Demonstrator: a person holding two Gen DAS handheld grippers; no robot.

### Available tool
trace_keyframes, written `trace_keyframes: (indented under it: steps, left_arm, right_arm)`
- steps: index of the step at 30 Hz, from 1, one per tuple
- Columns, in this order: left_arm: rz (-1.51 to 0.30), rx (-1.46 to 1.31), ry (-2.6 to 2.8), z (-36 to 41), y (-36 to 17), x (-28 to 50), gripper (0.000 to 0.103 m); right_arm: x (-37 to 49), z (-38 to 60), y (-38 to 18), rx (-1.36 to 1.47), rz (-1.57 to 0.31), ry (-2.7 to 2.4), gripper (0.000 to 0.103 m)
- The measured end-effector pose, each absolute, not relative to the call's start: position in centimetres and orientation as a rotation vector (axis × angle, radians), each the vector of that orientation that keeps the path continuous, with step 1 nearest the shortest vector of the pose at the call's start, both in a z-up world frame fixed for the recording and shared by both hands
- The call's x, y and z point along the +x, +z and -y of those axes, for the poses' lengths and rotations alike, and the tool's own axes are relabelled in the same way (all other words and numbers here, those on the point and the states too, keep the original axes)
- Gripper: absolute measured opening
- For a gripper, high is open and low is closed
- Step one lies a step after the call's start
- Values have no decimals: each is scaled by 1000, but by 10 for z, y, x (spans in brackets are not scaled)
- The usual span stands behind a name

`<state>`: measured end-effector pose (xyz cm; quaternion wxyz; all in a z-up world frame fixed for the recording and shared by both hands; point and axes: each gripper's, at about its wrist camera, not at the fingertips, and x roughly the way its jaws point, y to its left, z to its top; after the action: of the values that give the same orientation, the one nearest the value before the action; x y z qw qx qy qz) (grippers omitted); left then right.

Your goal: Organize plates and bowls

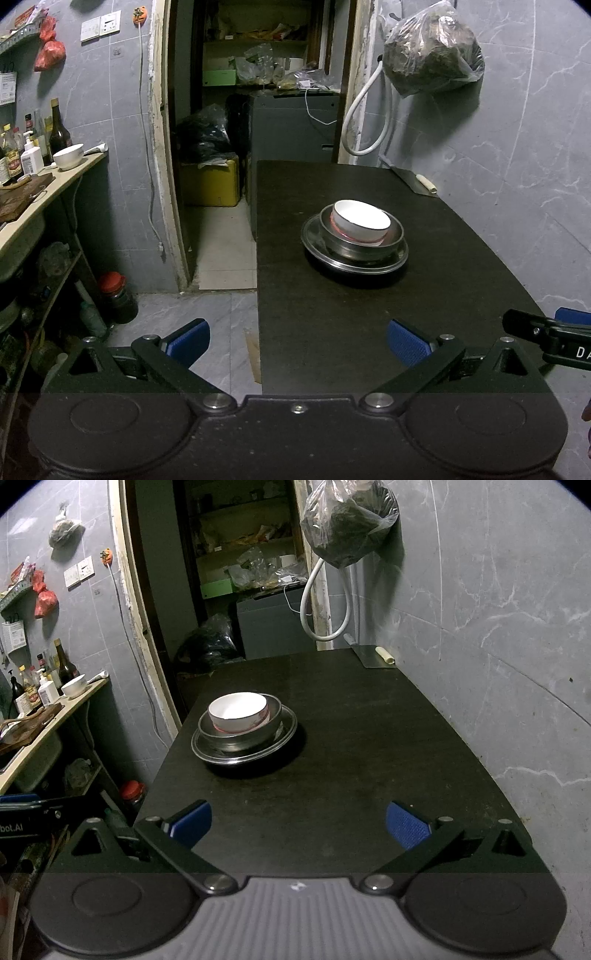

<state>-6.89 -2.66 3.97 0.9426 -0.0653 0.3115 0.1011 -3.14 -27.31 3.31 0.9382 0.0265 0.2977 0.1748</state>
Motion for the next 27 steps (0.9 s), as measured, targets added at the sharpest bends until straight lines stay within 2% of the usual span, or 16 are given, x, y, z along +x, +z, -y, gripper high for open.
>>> trace_keyframes:
  steps: [27]
  left_arm:
    - [-639,-132,211,21,36,-71,102]
  right_arm:
    - [-26,273,30,55,-616,378,103]
